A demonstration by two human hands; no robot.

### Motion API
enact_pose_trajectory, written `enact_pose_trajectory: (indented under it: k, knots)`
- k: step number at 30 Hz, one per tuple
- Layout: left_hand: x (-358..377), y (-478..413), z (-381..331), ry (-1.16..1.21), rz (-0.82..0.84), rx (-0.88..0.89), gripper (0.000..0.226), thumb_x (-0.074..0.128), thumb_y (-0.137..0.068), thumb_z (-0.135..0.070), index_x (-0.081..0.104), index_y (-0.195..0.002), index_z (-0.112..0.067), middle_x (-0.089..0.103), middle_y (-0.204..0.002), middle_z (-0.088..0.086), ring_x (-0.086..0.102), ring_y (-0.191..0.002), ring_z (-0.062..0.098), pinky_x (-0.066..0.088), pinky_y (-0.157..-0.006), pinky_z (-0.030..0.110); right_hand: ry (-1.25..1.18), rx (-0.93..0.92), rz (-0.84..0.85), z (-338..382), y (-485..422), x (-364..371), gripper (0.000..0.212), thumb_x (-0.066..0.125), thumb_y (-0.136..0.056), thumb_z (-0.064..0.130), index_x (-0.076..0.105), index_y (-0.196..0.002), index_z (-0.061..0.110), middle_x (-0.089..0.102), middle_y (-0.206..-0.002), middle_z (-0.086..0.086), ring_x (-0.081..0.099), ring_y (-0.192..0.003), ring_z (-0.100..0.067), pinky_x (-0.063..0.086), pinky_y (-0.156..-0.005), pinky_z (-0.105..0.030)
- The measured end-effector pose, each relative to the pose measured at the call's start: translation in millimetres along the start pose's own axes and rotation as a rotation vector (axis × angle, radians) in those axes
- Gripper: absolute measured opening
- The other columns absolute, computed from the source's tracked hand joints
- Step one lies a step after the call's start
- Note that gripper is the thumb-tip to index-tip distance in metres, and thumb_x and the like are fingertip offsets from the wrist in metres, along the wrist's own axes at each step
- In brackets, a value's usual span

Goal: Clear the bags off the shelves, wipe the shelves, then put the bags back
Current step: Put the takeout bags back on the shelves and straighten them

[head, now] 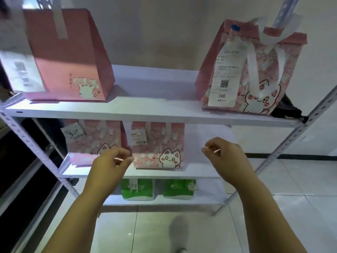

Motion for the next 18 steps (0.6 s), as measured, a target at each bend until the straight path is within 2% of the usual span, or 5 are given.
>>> enact_pose_trajectory:
  k: [7, 12, 18]
  knots:
    - [-39, 30, 57, -0.052, 0.003, -0.092, 0.009, 0.069, -0.082, -0.029, 0.062, -0.082, -0.035, 0.064, -0.082, -0.018, 0.060, -0.072, -0.001, 0.039, -0.056, 0.016, 0.023, -0.011, 0.143, 35, 21, 59, 0.021, 0.056, -0.088, 0.041, 0.062, -0.102, 0.027, 0.061, -0.087, 0.013, 0.059, -0.083, -0.011, 0.052, -0.074, -0.033]
    - [-57, 34, 80, -0.058, -0.022, -0.133, 0.007, 0.069, -0.082, -0.026, 0.063, -0.083, -0.030, 0.065, -0.084, -0.016, 0.062, -0.075, 0.005, 0.046, -0.063, 0.025, 0.052, -0.024, 0.225, 53, 19, 88, 0.024, 0.055, -0.088, 0.043, 0.061, -0.104, 0.027, 0.064, -0.094, 0.012, 0.059, -0.086, -0.012, 0.053, -0.077, -0.035]
    - [-69, 28, 104, -0.060, -0.044, -0.188, 0.008, 0.068, -0.082, -0.030, 0.062, -0.079, -0.034, 0.065, -0.081, -0.018, 0.062, -0.074, 0.003, 0.044, -0.060, 0.021, 0.073, -0.096, 0.293, 75, 1, 121, 0.024, 0.054, -0.088, 0.043, 0.062, -0.105, 0.028, 0.066, -0.096, 0.010, 0.060, -0.085, -0.012, 0.053, -0.076, -0.035]
Point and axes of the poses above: each hand's wrist, its own y-axis away from the middle knuckle, its own x-axis out of the palm, z = x × y, the point moved 5 cm from there along -y, towards the middle knuckle
